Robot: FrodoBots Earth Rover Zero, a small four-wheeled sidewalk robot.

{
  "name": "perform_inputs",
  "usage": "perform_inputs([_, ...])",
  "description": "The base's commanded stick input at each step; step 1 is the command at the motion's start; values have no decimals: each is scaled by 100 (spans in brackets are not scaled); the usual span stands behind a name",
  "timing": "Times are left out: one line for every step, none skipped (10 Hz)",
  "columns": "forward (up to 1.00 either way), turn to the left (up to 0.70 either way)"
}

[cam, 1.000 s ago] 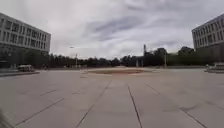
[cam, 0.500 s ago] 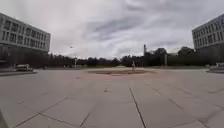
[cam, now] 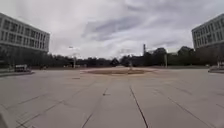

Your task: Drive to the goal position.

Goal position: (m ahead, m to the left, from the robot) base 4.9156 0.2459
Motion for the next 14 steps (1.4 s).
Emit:
perform_inputs([70,0])
perform_inputs([70,0])
perform_inputs([70,0])
perform_inputs([70,0])
perform_inputs([70,0])
perform_inputs([70,0])
perform_inputs([70,0])
perform_inputs([70,0])
perform_inputs([70,0])
perform_inputs([70,0])
perform_inputs([70,0])
perform_inputs([70,0])
perform_inputs([70,0])
perform_inputs([70,0])
